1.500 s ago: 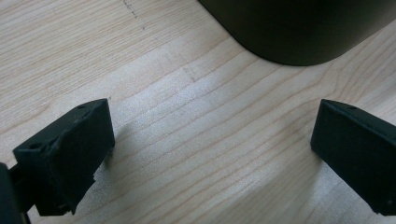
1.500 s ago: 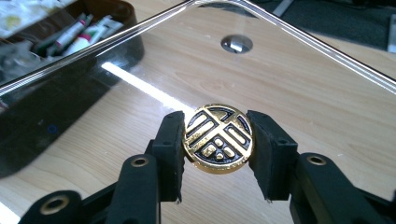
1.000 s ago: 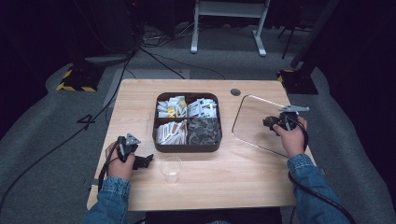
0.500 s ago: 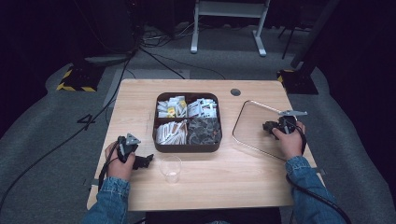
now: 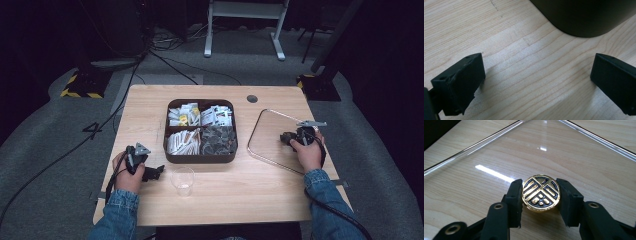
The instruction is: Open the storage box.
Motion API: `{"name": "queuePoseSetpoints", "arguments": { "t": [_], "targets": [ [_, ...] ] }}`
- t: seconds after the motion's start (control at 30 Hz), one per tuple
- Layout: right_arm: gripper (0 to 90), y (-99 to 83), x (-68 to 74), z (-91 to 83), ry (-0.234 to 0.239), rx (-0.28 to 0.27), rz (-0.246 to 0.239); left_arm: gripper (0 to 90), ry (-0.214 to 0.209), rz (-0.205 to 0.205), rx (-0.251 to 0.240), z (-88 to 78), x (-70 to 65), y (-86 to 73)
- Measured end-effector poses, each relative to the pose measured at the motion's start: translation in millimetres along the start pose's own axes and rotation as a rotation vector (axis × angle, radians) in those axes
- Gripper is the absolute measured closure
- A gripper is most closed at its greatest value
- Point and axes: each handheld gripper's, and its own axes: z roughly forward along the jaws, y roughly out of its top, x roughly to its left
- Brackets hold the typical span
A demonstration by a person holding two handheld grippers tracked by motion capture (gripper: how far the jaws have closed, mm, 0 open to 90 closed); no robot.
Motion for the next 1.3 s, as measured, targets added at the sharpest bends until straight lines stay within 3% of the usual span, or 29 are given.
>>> {"name": "queuePoseSetpoints", "arguments": {
  "t": [0.2,0.43,0.57,0.73,0.97,1.1,1.3],
  "targets": [
    [58.3,1.6,3.8,0.2,-0.03,0.02,-0.028,0.0,-0.002,0.005,-0.001,0.8,0.3,0.8],
    [57.2,1.9,3.9,0.0,-0.029,0.022,-0.018,0.0,-0.003,0.007,-0.001,1.1,0.6,1.3],
    [43.4,3.3,4.9,-0.8,-0.04,0.024,0.008,0.0,-0.005,0.007,0.001,1.2,0.8,1.4],
    [38.6,7.3,2.7,-9.3,-0.054,-0.019,0.032,0.0,-0.004,0.008,0.0,1.3,0.8,1.4],
    [36.9,20.8,10.0,-28.2,-0.015,-0.072,0.041,0.0,-0.006,0.011,0.003,1.1,1.1,1.8],
    [39.3,29.2,18.2,-36.2,0.031,-0.086,0.045,0.0,-0.006,0.011,0.001,1.6,1.2,2.1],
    [40.6,44.5,36.6,-46.8,0.075,-0.114,0.006,0.0,-0.006,0.015,0.001,3.1,1.1,3.8]
  ]
}}
